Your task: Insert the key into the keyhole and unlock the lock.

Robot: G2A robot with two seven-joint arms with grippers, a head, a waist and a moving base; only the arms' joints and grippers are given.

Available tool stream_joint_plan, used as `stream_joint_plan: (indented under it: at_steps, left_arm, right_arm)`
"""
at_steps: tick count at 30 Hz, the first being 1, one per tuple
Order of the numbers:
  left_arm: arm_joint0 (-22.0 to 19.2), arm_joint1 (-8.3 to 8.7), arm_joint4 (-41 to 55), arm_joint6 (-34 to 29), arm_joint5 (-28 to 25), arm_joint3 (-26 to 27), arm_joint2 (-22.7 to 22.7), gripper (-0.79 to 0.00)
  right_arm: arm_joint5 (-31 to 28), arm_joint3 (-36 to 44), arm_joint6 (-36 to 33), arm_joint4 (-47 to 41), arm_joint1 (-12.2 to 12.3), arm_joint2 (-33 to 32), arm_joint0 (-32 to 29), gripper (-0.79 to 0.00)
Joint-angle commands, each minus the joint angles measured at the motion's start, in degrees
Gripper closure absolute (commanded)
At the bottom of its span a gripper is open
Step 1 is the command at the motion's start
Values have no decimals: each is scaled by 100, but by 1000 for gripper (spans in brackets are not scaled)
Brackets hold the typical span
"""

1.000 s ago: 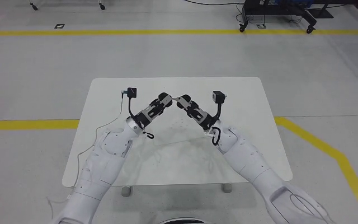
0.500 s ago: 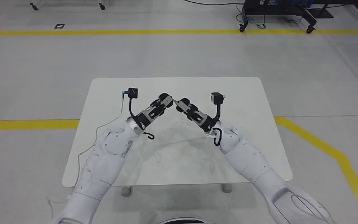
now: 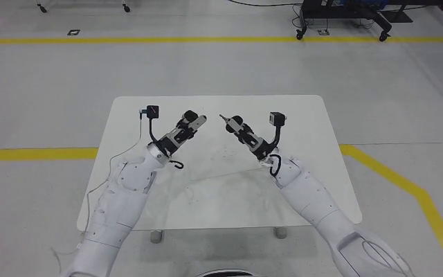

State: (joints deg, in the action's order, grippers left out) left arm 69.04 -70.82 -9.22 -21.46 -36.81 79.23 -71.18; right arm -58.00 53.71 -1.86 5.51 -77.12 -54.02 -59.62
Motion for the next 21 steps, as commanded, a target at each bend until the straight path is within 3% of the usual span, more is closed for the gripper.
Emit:
stream_joint_plan:
  at_steps: [1,7,11,15,21]
  left_arm:
    - [190,95,90,-337,-159,400,-343,-785]
    - [673,419,88,-1882,-292,1658,-1550,-785]
    - [1090,628,-926,-3000,-366,2630,-2344,-785]
    - [1336,711,-1970,-3515,-398,2840,-2405,-785]
    - [1321,761,-3728,-3734,-451,2415,-1842,-785]
  right_arm:
    - [0,5,29,6,7,-34,-12,0]
    - [0,5,29,6,7,-34,-12,0]
    - [0,5,29,6,7,-34,-12,0]
    - [0,5,29,6,7,-34,-12,0]
    - [0,5,29,6,7,-34,-12,0]
